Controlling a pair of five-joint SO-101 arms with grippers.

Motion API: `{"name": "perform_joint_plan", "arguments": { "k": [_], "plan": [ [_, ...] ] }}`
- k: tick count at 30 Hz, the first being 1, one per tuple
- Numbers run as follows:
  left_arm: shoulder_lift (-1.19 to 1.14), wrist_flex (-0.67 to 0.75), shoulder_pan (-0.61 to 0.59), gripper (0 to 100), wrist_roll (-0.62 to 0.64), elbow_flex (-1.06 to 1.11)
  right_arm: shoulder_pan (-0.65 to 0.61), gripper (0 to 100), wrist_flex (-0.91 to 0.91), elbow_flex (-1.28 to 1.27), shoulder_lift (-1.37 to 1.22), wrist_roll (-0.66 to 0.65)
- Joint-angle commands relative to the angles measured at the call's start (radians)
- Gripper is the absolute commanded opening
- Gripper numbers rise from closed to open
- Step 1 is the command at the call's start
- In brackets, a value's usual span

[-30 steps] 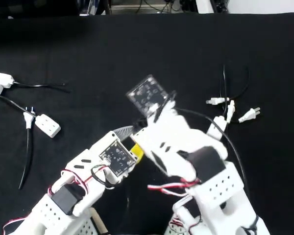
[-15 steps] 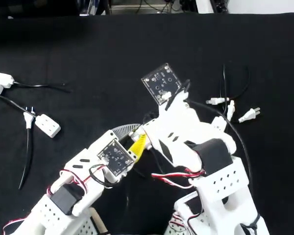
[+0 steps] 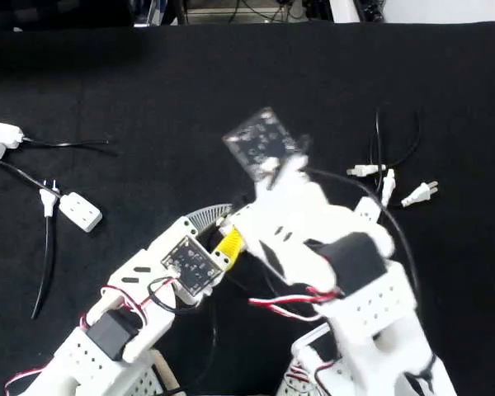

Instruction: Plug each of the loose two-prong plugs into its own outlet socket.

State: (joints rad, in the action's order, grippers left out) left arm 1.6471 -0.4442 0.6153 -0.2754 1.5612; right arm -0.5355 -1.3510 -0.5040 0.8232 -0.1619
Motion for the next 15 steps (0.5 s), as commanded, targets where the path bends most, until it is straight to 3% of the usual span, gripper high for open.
{"name": "perform_joint_plan", "arguments": {
  "k": [1,9,15],
  "plan": [
    [0.006,0.031,-0.005,3,0.002,-0.008,-0.035,1.2,-0.005,0.050,-0.073,0.006],
    [0.006,0.031,-0.008,3,0.002,-0.012,-0.029,1.2,-0.054,0.050,-0.101,0.003],
    [0.006,0.031,-0.027,3,0.005,-0.015,0.091,1.2,-0.071,0.010,-0.101,0.002]
  ]
}}
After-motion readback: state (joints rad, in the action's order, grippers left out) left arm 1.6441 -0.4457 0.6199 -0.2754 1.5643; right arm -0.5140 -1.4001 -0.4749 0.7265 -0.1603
